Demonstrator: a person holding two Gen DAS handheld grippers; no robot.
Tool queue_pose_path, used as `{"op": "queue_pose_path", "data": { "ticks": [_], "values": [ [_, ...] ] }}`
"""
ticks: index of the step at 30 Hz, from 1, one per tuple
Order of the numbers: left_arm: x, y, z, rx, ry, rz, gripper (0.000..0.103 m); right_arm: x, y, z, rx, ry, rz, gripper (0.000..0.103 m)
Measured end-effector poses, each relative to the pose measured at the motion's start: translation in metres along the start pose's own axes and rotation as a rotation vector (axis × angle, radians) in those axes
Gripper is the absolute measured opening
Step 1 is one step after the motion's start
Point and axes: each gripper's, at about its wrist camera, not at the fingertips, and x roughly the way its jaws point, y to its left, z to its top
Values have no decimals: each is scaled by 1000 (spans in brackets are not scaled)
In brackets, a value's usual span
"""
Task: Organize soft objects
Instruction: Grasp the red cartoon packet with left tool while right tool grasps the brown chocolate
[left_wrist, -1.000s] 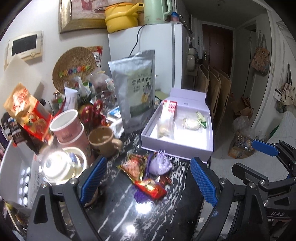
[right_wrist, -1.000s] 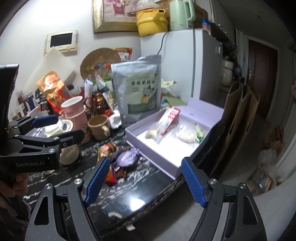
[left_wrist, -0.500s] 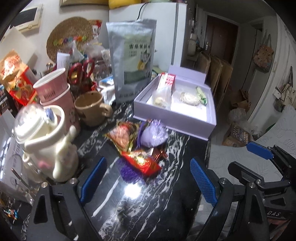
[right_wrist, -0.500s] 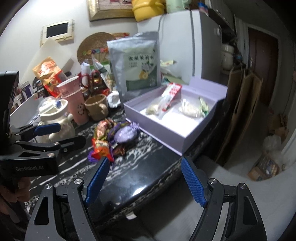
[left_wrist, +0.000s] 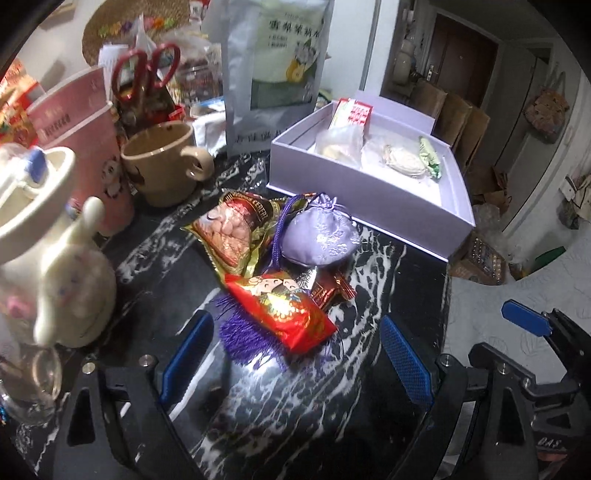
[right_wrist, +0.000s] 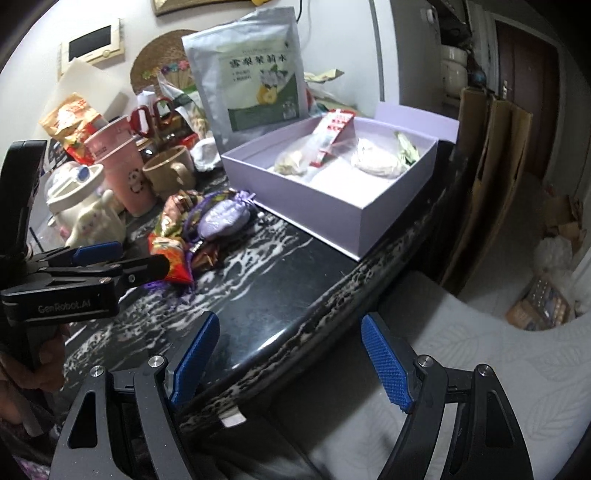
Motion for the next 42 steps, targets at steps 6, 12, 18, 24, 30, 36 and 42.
{"op": "queue_pose_path", "data": {
  "ticks": [6,12,18,24,30,36,42],
  "values": [
    [22,5,6,-33,50,-36,92,13,-3,6,-17,14,-1,80],
    [35,10,9,-50,70,-33,63,23,-6,12,-4,25,1,80],
    [34,15,7,-59,74,-55,36,31,-5,14,-5,40,7,80],
    [16,26,5,-66,57,-58,33,40,2,20,-2,42,31,80],
    [-4,43,-6,-74,48,-33,33,49,21,26,-41,49,74,80],
    [-11,64,-18,-106,47,23,33,64,45,33,-98,66,112,80],
    [-14,83,-26,-137,52,25,33,85,63,44,-149,76,117,73]
  ]
}}
